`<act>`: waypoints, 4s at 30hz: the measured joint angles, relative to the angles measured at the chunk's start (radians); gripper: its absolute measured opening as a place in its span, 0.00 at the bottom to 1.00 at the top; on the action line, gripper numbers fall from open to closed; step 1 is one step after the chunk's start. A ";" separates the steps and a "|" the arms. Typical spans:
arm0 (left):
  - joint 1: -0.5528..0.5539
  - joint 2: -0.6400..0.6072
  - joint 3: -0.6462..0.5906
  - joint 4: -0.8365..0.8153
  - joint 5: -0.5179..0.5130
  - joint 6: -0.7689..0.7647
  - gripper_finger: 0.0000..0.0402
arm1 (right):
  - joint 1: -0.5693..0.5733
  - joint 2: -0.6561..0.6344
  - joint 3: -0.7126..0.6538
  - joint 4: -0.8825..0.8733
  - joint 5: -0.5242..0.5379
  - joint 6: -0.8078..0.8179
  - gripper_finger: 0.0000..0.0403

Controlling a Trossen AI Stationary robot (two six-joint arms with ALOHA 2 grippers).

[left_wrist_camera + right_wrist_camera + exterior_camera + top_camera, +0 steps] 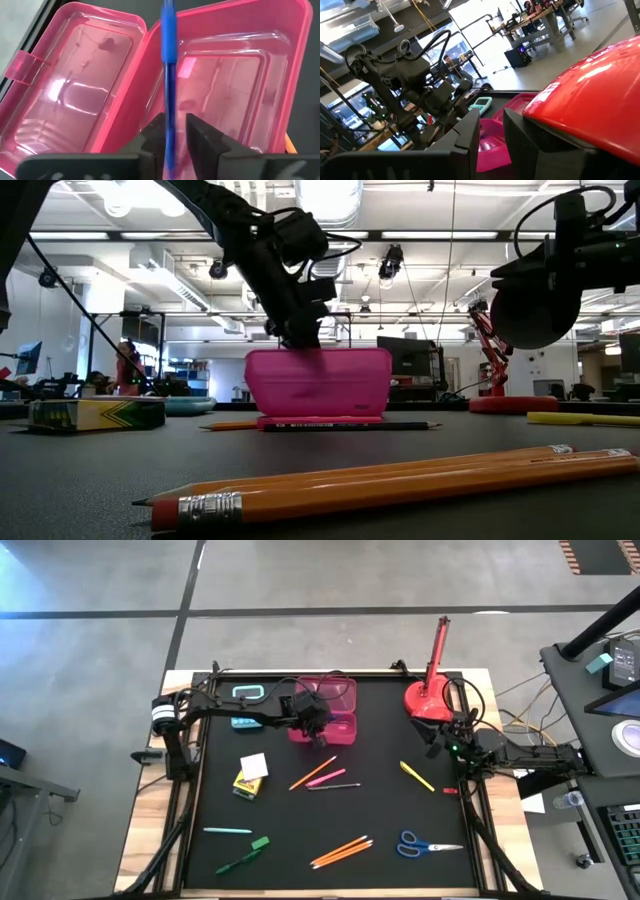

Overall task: Pack school essentials
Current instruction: Put the blue pen into the pink supply box, then put the yellow pen into the pink supply box

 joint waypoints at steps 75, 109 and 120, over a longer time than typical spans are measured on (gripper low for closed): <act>-0.541 -0.227 -0.003 -0.020 -0.016 -0.393 0.32 | 0.374 0.989 0.622 -0.955 -0.441 0.603 0.49; -0.586 -0.227 -0.003 -0.006 -0.015 -0.424 0.32 | 0.396 1.268 0.598 -0.934 -0.418 0.407 0.07; -0.644 -0.227 -0.003 -0.010 -0.015 -0.504 0.32 | 0.395 1.213 0.649 -0.899 -0.392 0.412 0.04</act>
